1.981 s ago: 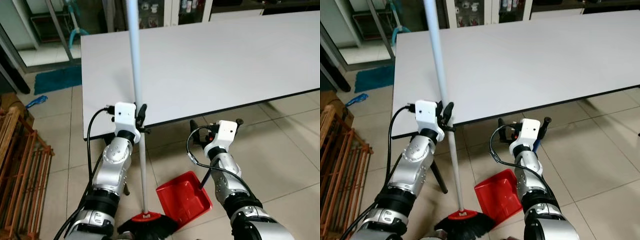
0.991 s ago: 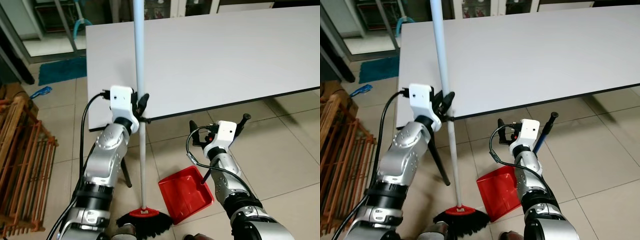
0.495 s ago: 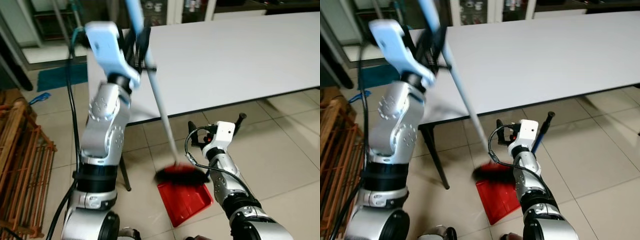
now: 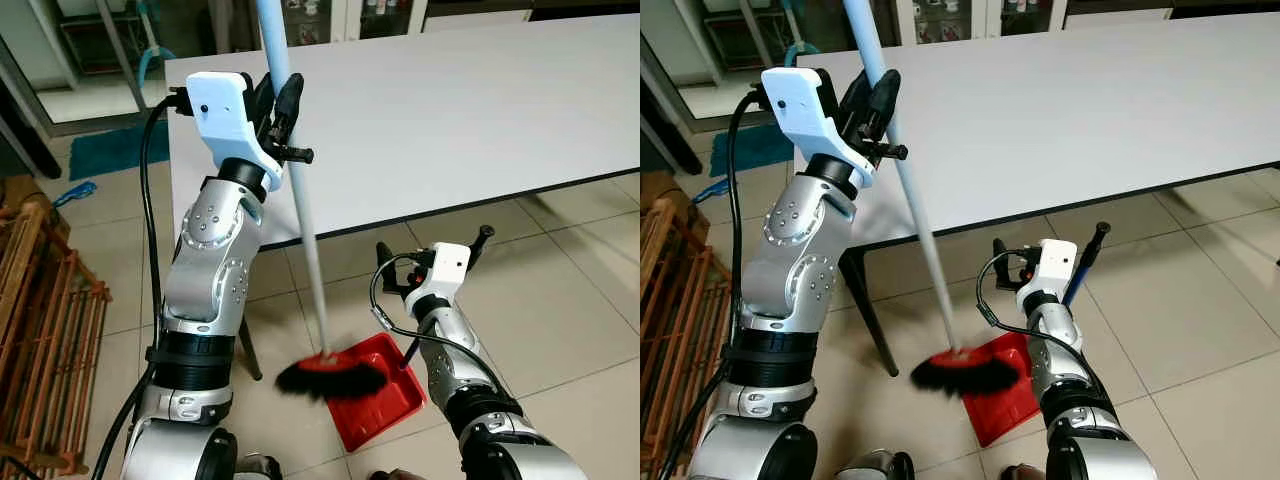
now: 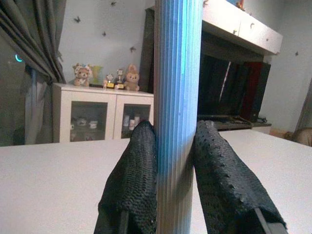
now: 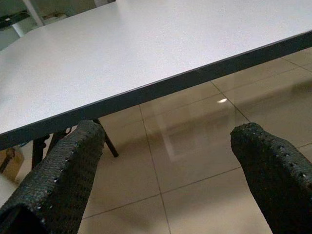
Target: Sweep floor
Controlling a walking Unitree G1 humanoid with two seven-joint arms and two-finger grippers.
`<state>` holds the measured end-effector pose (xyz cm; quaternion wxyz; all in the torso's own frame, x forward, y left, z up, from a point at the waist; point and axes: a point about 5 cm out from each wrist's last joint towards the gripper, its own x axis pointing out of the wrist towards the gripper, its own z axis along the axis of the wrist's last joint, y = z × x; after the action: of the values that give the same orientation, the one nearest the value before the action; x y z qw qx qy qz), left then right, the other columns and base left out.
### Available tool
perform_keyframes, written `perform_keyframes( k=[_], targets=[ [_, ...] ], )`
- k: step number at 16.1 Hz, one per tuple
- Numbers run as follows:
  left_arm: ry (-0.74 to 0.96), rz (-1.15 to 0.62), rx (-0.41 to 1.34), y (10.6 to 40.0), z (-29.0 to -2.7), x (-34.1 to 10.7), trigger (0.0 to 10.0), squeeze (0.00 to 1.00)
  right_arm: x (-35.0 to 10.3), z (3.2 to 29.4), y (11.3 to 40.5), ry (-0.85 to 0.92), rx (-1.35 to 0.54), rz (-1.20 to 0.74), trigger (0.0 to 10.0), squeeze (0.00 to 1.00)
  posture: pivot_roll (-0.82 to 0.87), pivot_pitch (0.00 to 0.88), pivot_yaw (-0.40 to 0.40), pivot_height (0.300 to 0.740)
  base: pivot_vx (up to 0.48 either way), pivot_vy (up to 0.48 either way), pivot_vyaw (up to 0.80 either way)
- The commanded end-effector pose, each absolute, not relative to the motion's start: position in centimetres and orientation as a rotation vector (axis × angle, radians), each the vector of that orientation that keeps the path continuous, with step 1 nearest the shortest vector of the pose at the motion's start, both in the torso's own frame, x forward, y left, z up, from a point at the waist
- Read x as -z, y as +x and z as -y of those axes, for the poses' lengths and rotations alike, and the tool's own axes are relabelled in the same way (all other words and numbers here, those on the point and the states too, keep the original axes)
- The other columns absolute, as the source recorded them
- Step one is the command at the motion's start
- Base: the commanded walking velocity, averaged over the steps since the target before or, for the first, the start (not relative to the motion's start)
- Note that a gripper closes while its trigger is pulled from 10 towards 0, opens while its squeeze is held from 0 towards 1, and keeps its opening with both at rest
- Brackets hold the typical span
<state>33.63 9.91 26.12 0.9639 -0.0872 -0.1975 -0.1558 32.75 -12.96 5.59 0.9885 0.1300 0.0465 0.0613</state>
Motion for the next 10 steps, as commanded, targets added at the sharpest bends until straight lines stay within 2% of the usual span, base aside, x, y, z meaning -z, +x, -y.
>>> perform_keyframes(
  k=[1, 4, 10],
  targets=[
    [-0.189, 0.441, 0.364, 33.2, -9.7, -27.1, 10.0, 0.0, -5.3, 13.1, 32.6, 0.265, -0.121, -0.108, 10.0, 0.0, 0.0, 0.036, 0.013, 0.74, 0.0, 0.0, 0.0],
    [-0.143, 0.388, 0.583, 32.5, -8.9, -26.0, 10.0, 0.0, -5.3, 12.9, 32.6, 0.268, -0.136, -0.11, 10.0, 0.0, 0.0, 0.035, 0.014, 0.74, 0.0, 0.0, 0.0],
    [-0.101, 0.321, 0.655, 32.3, -9.3, -24.2, 10.0, 0.0, -5.3, 12.8, 32.6, 0.278, -0.143, -0.113, 10.0, 0.0, 0.0, 0.037, 0.013, 0.74, 0.0, 0.0, 0.0]
  ],
)
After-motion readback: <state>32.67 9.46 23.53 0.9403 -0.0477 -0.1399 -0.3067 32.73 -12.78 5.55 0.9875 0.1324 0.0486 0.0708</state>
